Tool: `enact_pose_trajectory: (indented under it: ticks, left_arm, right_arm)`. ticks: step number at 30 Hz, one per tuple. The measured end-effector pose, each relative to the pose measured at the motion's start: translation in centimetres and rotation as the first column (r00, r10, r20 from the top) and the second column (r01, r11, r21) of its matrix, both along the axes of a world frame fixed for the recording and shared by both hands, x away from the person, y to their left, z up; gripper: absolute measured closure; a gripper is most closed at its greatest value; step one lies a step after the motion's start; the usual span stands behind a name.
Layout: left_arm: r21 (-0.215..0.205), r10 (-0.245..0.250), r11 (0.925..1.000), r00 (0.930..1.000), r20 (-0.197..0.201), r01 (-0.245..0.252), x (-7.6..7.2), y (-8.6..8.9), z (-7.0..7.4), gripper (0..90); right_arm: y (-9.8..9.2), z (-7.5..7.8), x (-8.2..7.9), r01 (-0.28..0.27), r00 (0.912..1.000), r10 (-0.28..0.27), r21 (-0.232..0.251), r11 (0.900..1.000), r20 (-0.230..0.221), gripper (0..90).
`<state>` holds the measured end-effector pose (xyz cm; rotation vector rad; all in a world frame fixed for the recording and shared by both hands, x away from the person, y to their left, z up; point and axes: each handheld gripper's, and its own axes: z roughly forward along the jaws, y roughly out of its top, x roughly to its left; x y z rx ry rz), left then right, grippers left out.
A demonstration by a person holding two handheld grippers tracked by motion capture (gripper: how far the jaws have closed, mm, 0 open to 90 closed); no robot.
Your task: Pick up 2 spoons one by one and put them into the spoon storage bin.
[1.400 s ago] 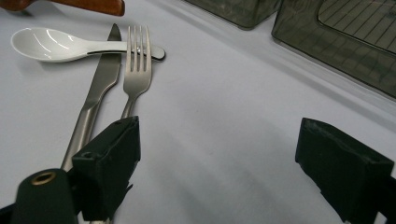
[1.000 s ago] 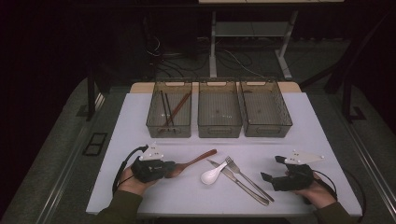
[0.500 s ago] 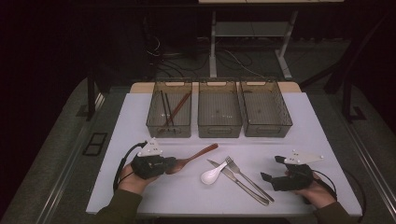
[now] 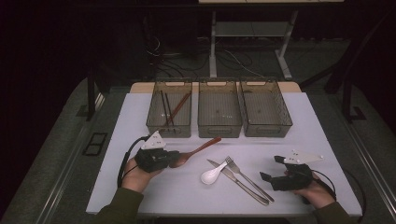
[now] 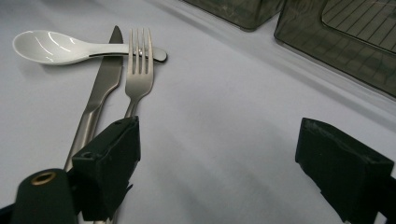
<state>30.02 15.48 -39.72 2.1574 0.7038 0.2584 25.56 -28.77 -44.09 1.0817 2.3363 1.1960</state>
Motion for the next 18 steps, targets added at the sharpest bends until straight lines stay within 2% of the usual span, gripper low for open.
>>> enact_pose_trajectory:
  ticks: [10,18]
  left_arm:
    - [-0.006,-0.009,0.9999,0.9999,0.013,0.009,1.3,-1.6,0.8,83.0]
    - [-0.031,0.013,0.9995,0.9993,0.036,-0.012,2.8,-2.8,1.5,83.0]
  right_arm:
    - [-0.2,0.0,0.2,0.003,1.0,-0.003,0.011,1.0,-0.004,14.2]
    - [-0.2,0.1,0.0,0.004,1.0,-0.004,0.009,1.0,0.002,14.2]
